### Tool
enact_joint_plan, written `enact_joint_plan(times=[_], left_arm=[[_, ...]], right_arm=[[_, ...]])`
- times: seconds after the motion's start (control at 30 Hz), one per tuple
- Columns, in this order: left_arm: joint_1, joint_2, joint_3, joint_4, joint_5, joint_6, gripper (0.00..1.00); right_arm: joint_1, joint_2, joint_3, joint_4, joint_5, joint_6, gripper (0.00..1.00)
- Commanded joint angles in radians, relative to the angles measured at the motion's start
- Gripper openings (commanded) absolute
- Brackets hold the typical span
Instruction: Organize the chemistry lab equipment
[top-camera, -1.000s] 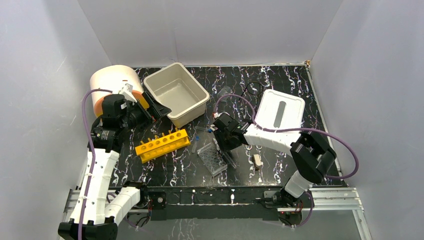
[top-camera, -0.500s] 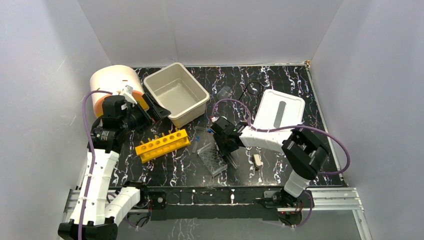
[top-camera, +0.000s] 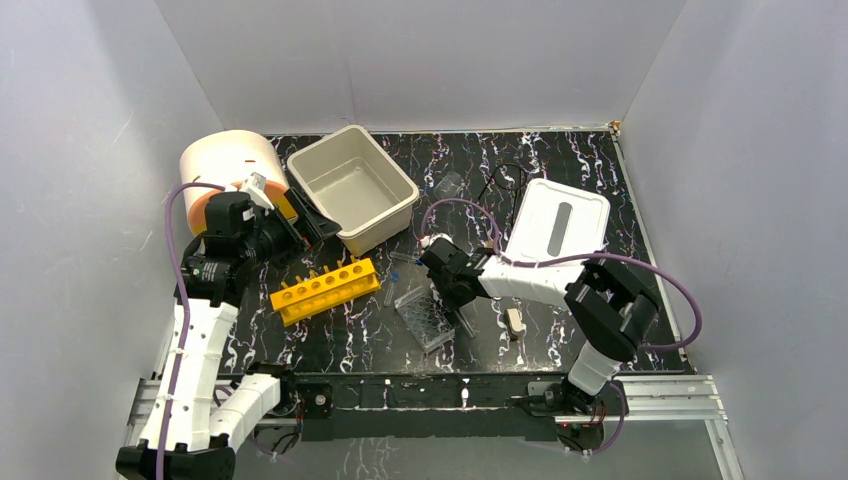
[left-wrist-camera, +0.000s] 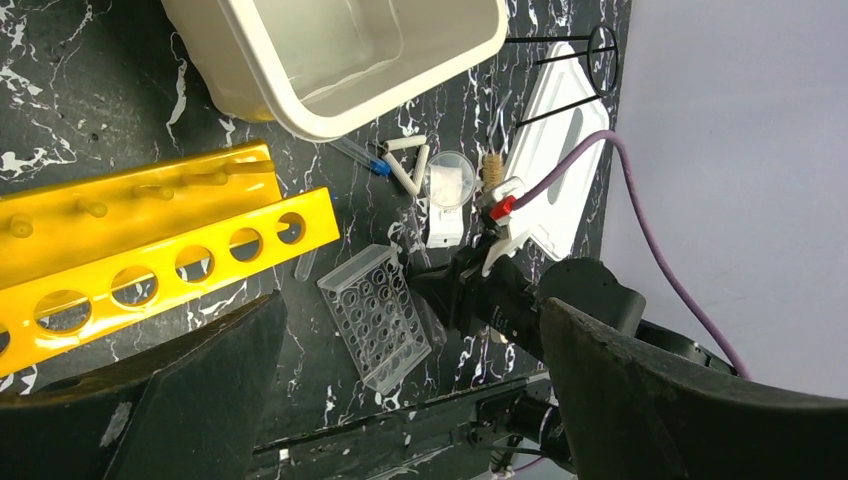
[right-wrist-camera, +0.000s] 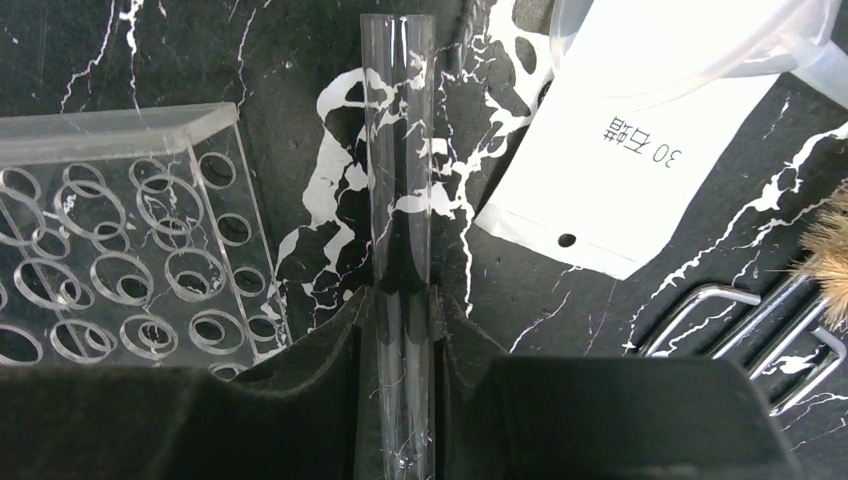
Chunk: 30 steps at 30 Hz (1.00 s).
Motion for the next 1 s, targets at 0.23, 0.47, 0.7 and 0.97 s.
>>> enact_joint_plan(times=[0.23, 0.47, 0.7, 0.97], left_arm=[[0.006, -0.001, 0.028, -0.024, 0.103, -0.013, 0.98], [-0.005, 0.066, 0.003, 0.107, 0.267, -0.072, 0.98], [-0.307, 0.214, 0.029, 0.151, 0.021, -0.103, 0.98], [-0.455, 0.307, -0.004, 0.277, -0.041, -0.218, 0.94]], right_arm=[[0.007, -0.367, -0.092, 0.056, -0.074, -0.111, 0.22], [0.006, -0.438, -0.027, 0.057, -0.113, -0.107, 0.23], [0.006, -0.429, 0.003, 0.159, -0.260, -0.058, 0.23], [0.005, -0.415, 0.002, 0.240, -0.328, -0.031, 0.22]])
